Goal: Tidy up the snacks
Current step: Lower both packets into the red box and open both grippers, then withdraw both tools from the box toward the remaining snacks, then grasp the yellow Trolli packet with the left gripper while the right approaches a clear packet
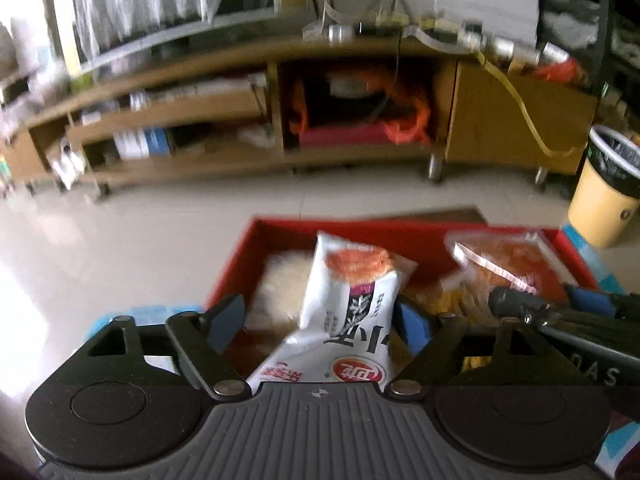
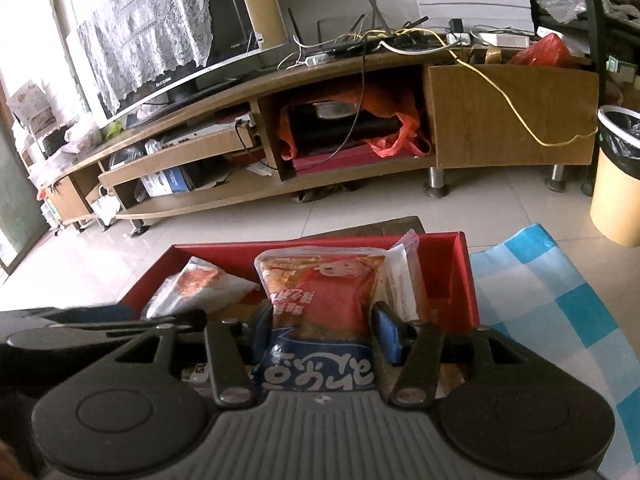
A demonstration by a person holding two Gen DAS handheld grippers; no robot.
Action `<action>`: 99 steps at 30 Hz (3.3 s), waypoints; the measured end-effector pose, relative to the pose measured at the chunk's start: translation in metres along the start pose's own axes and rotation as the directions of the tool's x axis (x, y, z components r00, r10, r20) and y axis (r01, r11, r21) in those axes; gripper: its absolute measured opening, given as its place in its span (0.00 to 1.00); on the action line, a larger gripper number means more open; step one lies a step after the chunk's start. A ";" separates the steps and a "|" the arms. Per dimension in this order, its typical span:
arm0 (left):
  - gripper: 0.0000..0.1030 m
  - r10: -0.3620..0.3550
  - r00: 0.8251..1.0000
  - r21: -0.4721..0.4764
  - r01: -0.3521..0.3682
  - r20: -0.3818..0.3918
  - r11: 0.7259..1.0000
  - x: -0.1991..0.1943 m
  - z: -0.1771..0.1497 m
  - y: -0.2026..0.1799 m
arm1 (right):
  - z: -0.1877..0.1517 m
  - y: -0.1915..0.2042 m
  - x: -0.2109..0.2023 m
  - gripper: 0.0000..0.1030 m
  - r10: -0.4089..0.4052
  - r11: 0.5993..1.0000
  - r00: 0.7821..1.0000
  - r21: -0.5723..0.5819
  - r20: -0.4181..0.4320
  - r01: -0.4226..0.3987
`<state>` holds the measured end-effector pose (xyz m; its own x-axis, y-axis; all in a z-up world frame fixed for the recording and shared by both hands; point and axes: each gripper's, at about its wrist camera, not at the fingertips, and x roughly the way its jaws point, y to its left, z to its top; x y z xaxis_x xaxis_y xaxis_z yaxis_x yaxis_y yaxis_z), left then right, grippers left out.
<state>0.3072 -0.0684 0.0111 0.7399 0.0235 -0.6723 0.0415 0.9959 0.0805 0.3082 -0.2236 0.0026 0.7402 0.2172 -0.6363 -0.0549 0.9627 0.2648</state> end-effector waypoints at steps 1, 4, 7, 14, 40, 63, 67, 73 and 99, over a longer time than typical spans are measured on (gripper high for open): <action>0.83 -0.010 1.000 -0.003 0.010 0.002 1.000 -0.002 0.000 0.003 | 0.000 0.001 0.000 0.50 0.000 1.000 1.000 -0.007 -0.003 0.000; 0.85 -0.021 0.999 -0.022 0.021 -0.027 1.000 -0.002 -0.002 0.010 | -0.001 0.005 0.000 0.51 -0.012 1.000 1.000 -0.027 -0.002 0.012; 0.85 -0.011 0.999 -0.037 0.009 -0.045 0.999 -0.001 -0.006 0.016 | 0.000 0.008 -0.002 0.51 -0.018 0.999 1.000 -0.040 -0.002 0.018; 0.85 -0.076 0.992 -0.059 0.070 -0.102 0.996 0.005 -0.014 0.024 | -0.001 0.007 -0.005 0.53 -0.031 0.998 0.999 -0.055 0.007 0.032; 0.86 -0.141 0.983 -0.080 0.132 -0.117 0.988 -0.058 -0.037 0.036 | 0.010 0.011 -0.054 0.57 0.009 0.999 0.999 -0.051 0.051 -0.006; 0.87 -0.240 0.917 -0.035 0.242 -0.320 0.970 -0.079 -0.113 0.044 | -0.047 0.044 -0.131 0.57 0.029 0.992 0.997 -0.121 -0.077 -0.038; 0.87 -0.241 0.916 -0.007 0.252 -0.319 0.968 -0.085 -0.116 0.041 | -0.059 0.040 -0.137 0.57 0.036 0.996 0.992 -0.082 -0.124 -0.046; 0.71 -0.220 0.904 0.021 0.244 -0.366 0.969 -0.081 -0.130 0.041 | -0.075 0.041 -0.142 0.57 0.056 0.996 0.983 -0.059 -0.175 -0.067; 0.63 -0.271 0.910 -0.218 0.209 -0.313 0.953 -0.126 -0.138 0.101 | -0.135 0.081 -0.080 0.59 -0.035 0.994 0.912 -0.107 -0.408 -0.010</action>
<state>0.1256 0.0415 0.0021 0.4523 -0.2216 -0.8639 0.0480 0.9733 -0.2246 0.1536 -0.1411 -0.0230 0.4037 0.2306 -0.8854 -0.1335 0.9722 0.1923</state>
